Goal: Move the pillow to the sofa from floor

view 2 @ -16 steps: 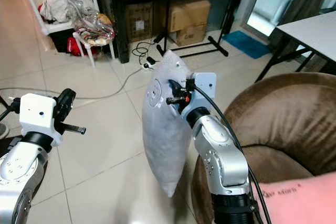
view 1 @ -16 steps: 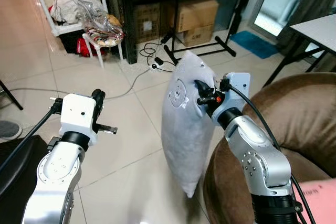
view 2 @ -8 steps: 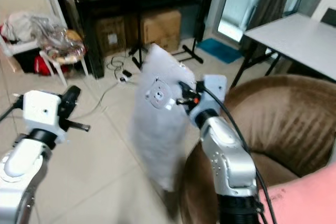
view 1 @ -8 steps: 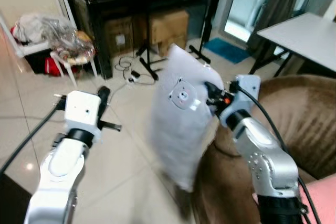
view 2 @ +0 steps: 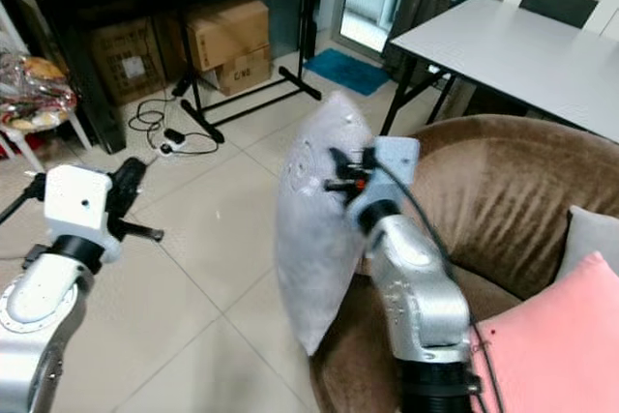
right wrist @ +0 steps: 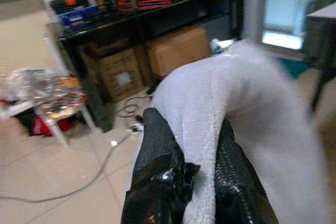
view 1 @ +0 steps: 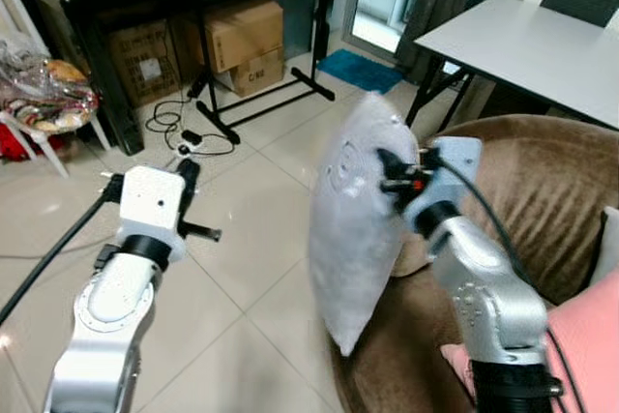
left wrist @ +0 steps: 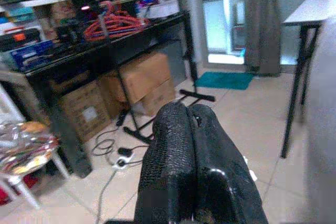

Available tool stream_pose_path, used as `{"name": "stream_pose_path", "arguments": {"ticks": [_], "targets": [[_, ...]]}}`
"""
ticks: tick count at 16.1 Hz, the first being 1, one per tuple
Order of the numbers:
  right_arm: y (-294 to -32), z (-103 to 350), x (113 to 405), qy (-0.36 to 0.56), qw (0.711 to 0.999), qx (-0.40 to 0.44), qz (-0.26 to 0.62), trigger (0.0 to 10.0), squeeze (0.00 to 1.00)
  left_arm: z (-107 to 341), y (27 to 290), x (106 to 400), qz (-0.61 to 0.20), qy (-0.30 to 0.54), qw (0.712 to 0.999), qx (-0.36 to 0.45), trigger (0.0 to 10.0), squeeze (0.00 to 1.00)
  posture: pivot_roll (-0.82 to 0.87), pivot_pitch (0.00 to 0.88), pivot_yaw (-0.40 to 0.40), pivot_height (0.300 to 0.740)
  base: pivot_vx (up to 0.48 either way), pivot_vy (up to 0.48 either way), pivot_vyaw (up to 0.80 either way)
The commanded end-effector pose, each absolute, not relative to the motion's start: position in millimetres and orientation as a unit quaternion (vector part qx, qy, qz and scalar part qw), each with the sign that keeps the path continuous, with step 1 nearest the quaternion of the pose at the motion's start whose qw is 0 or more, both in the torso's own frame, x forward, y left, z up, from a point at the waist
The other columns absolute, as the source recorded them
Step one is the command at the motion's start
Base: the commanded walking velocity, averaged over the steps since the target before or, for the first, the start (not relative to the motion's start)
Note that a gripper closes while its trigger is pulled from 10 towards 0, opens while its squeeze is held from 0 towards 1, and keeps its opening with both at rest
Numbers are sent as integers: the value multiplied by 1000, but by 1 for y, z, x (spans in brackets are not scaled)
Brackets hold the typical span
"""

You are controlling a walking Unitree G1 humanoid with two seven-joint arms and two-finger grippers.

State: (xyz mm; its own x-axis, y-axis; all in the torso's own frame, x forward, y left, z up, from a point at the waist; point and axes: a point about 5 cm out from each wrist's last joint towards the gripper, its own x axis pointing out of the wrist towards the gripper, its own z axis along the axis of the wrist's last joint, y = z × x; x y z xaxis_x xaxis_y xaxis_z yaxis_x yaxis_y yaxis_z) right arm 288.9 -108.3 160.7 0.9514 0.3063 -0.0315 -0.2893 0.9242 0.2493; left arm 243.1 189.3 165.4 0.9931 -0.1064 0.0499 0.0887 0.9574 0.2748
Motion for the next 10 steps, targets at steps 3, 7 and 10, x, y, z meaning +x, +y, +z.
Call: {"name": "stream_pose_path", "arguments": {"ticks": [3, 7, 10], "targets": [[-108, 177, 289, -4, 980, 120, 159, 10000, 0, 164, 189, 243, -49, -28, 988, 142, 10000, 0, 3, 0, -28, 740, 0, 0, 0], [-108, 176, 289, 2, 979, 120, 162, 10000, 0, 164, 189, 242, -48, -28, 988, 143, 10000, 0, 8, 0, -32, 740, 0, 0, -600], [-108, 175, 289, 4, 980, 119, 161, 10000, 0, 164, 190, 242, -47, -27, 988, 143, 10000, 0, 8, 0, -32, 740, 0, 0, -800]]}}
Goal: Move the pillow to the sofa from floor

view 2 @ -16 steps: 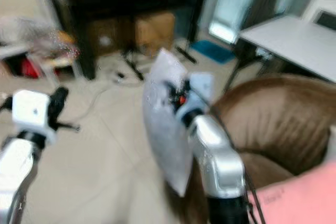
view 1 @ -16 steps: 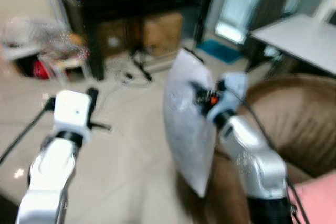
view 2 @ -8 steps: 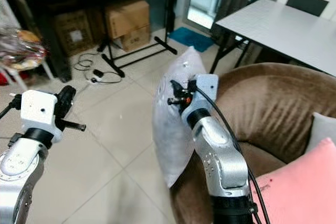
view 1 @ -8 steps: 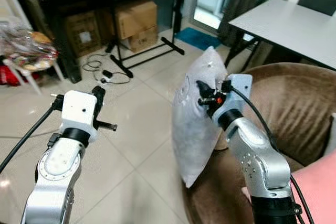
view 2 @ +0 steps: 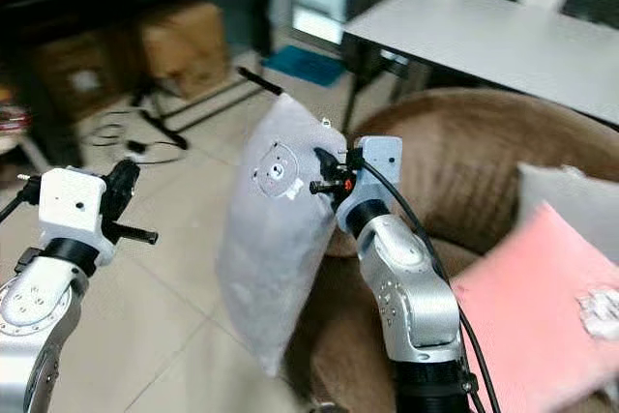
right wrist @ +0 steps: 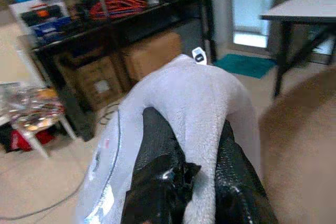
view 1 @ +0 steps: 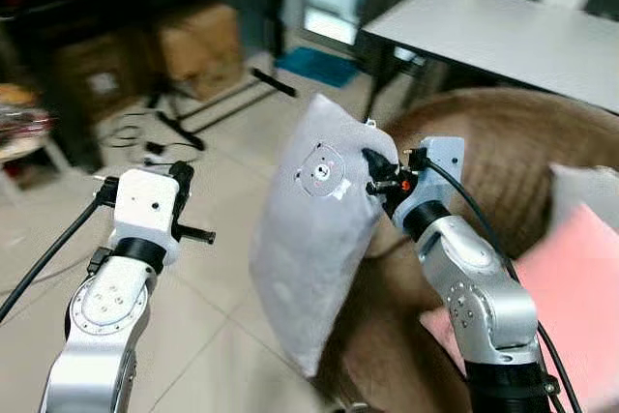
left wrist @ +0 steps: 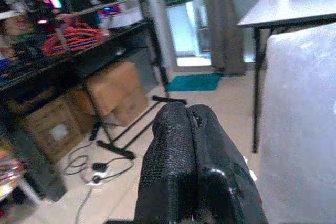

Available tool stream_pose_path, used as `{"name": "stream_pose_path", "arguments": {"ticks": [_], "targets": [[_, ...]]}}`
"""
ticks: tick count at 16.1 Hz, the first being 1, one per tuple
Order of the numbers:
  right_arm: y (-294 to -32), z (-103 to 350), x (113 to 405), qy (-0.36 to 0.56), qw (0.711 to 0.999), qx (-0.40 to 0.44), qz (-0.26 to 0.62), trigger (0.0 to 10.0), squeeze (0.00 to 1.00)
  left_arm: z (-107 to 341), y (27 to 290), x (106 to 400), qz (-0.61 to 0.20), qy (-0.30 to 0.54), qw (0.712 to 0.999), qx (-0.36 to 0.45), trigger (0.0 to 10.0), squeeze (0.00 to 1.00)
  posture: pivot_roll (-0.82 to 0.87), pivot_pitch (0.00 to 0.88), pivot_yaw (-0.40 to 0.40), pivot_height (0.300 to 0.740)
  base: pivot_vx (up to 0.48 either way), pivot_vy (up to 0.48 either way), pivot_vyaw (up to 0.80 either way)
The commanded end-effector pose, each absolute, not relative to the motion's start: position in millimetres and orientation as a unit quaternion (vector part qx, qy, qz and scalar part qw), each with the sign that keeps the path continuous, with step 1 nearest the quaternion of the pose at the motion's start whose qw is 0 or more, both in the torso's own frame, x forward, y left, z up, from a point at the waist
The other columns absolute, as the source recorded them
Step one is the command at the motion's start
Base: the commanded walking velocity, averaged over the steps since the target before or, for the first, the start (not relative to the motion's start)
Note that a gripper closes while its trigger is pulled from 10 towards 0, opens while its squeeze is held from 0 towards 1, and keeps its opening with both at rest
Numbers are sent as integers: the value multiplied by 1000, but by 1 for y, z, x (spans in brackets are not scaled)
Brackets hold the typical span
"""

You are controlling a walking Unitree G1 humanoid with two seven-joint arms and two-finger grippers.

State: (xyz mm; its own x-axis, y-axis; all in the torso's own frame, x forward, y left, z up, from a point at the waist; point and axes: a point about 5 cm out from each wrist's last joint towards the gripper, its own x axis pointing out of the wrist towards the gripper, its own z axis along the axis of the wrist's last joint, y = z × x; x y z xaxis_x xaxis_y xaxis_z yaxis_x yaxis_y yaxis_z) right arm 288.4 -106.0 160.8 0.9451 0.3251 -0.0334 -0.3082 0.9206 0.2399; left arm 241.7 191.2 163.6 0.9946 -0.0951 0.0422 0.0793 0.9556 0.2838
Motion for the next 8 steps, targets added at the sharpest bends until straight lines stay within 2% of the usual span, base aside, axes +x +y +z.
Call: {"name": "stream_pose_path", "arguments": {"ticks": [1, 8], "targets": [[-108, 175, 289, 4, 980, 118, 159, 10000, 0, 164, 190, 242, -47, -26, 988, 143, 10000, 0, 8, 0, -32, 740, 0, 0, -800], [-109, 175, 288, 7, 981, 114, 159, 10000, 0, 163, 189, 242, -45, -26, 989, 141, 10000, 0, 3, 0, -34, 740, 0, 0, -800]]}}
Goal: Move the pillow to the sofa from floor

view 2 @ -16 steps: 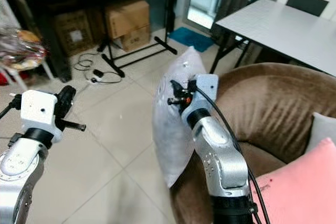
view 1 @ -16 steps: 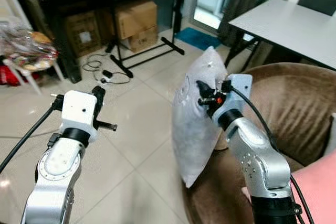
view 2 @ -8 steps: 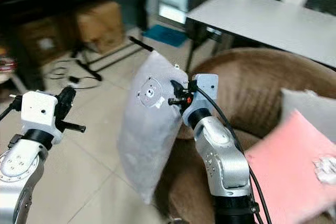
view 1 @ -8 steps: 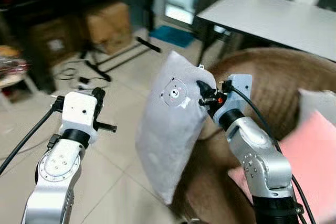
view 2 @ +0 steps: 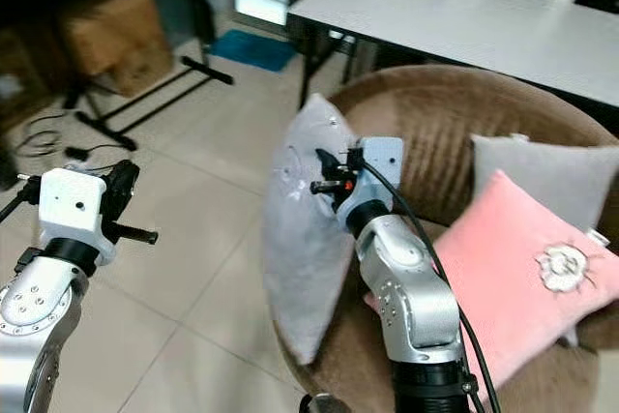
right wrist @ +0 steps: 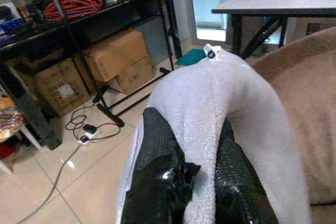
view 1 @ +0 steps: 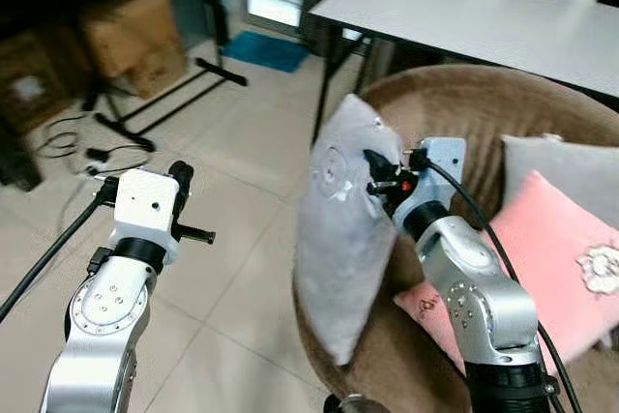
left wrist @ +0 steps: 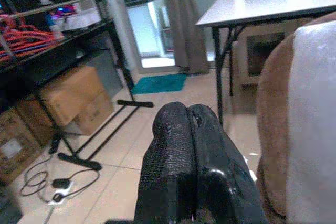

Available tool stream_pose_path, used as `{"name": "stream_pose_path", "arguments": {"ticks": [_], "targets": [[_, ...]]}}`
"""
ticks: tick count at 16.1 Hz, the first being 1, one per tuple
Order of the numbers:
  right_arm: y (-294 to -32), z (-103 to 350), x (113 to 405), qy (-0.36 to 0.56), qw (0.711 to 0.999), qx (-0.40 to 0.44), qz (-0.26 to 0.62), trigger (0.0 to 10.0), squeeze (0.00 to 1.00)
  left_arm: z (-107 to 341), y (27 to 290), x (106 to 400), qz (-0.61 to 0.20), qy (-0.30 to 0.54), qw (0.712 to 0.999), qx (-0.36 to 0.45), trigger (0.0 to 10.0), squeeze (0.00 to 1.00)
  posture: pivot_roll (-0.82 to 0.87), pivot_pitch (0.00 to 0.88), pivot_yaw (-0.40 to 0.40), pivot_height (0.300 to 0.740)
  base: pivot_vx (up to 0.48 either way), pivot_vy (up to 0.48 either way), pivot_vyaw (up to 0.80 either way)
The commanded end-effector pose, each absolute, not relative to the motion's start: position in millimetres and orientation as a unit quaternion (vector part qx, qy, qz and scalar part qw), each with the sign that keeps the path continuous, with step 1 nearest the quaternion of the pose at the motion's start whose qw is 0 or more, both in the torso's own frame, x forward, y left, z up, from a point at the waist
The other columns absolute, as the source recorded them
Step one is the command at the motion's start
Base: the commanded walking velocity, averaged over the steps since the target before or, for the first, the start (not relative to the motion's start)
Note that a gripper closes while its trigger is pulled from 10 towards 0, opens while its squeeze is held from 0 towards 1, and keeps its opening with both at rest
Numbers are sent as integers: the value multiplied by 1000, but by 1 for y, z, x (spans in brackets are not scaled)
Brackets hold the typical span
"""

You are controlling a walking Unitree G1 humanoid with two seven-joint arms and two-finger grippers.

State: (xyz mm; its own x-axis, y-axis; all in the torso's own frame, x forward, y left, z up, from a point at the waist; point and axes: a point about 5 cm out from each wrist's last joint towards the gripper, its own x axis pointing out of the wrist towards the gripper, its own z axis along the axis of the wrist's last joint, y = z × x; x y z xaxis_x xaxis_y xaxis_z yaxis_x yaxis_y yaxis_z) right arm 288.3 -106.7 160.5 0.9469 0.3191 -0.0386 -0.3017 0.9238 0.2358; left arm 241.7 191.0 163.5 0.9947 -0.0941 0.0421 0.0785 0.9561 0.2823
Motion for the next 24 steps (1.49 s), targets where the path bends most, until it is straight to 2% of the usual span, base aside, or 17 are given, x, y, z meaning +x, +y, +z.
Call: {"name": "stream_pose_path", "arguments": {"ticks": [1, 12, 24], "targets": [[-109, 174, 288, 8, 981, 113, 159, 10000, 0, 163, 189, 242, -45, -26, 989, 141, 10000, 0, 3, 0, -34, 740, 0, 0, -800], [-105, 174, 288, 8, 979, 111, 170, 10000, 0, 164, 189, 240, -49, -32, 989, 134, 10000, 0, 14, 0, -48, 740, 0, 0, -800], [-100, 174, 288, 8, 977, 95, 192, 10000, 0, 165, 191, 237, -44, -38, 990, 129, 10000, 0, 26, 0, -62, 740, 310, 0, 0]]}}
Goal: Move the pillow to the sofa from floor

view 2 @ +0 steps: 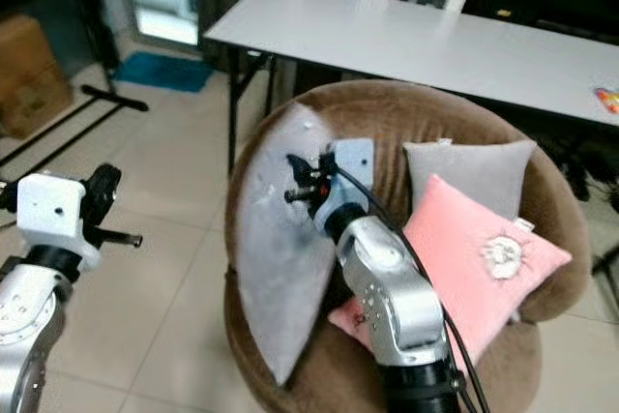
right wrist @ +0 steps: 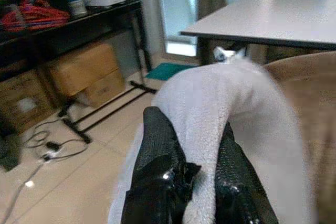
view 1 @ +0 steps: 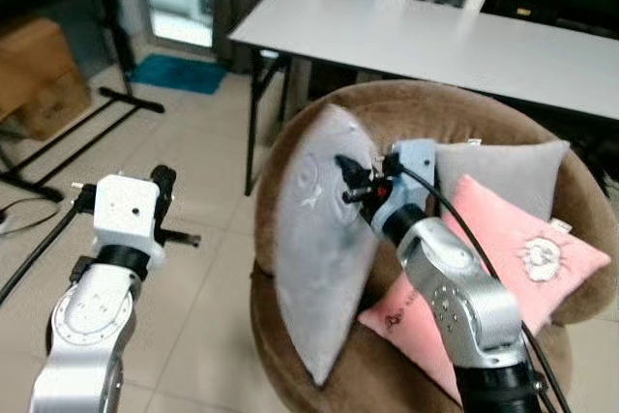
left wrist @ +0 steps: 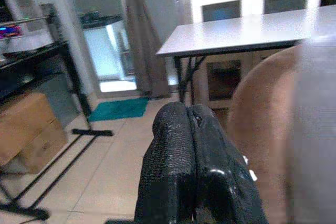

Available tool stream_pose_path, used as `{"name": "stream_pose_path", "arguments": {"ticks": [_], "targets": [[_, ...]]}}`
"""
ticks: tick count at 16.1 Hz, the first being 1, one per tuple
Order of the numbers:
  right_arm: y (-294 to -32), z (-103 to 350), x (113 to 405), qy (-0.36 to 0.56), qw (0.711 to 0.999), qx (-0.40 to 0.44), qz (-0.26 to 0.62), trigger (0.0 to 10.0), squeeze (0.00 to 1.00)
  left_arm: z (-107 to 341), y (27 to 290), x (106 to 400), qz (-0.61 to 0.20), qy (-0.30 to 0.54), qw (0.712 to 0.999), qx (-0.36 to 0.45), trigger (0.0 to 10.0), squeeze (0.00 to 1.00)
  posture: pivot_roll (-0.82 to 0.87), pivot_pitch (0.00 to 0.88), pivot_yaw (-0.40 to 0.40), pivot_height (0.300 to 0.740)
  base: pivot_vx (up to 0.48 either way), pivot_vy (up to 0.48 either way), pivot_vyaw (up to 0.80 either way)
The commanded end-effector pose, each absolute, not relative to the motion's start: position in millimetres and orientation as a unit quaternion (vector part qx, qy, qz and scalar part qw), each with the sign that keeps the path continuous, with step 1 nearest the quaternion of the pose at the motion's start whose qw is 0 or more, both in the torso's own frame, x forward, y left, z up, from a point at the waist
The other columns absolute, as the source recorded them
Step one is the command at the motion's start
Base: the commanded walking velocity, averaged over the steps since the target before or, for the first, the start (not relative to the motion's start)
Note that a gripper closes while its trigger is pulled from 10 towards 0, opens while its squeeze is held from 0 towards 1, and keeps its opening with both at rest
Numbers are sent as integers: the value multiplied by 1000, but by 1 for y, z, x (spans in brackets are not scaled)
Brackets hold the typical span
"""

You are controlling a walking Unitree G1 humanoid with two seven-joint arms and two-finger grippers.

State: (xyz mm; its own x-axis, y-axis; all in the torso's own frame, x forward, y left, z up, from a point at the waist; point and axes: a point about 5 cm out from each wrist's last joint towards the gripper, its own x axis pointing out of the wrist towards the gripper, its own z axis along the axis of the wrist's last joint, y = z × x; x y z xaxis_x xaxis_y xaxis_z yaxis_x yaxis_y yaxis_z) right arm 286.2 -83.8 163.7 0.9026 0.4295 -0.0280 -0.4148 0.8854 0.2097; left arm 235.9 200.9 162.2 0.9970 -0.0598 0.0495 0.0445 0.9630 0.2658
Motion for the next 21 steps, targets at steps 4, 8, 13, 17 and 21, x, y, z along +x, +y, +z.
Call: {"name": "stream_pose_path", "arguments": {"ticks": [4, 8, 13, 17, 21], "targets": [[-101, 172, 289, 19, 977, 98, 188, 10000, 0, 163, 190, 236, -49, -31, 989, 133, 10000, 0, 31, 0, -64, 740, 297, 0, -600], [-101, 172, 290, 17, 977, 95, 189, 10000, 0, 163, 191, 236, -50, -31, 989, 132, 10000, 0, 25, 0, -62, 740, 266, 0, -711], [-96, 173, 297, 15, 969, 102, 223, 10000, 0, 161, 189, 237, -70, -21, 987, 141, 10000, 0, 28, 0, -63, 740, 0, 0, 0], [-82, 177, 316, 12, 958, 118, 259, 10000, 0, 154, 194, 230, -142, 16, 977, 157, 10000, 0, 19, 0, -46, 740, 0, 0, 0], [-66, 173, 354, 29, 962, 73, 262, 10000, 0, 149, 200, 216, -217, 67, 962, 150, 10000, 0, 44, 0, -55, 740, 0, 0, 0]]}}
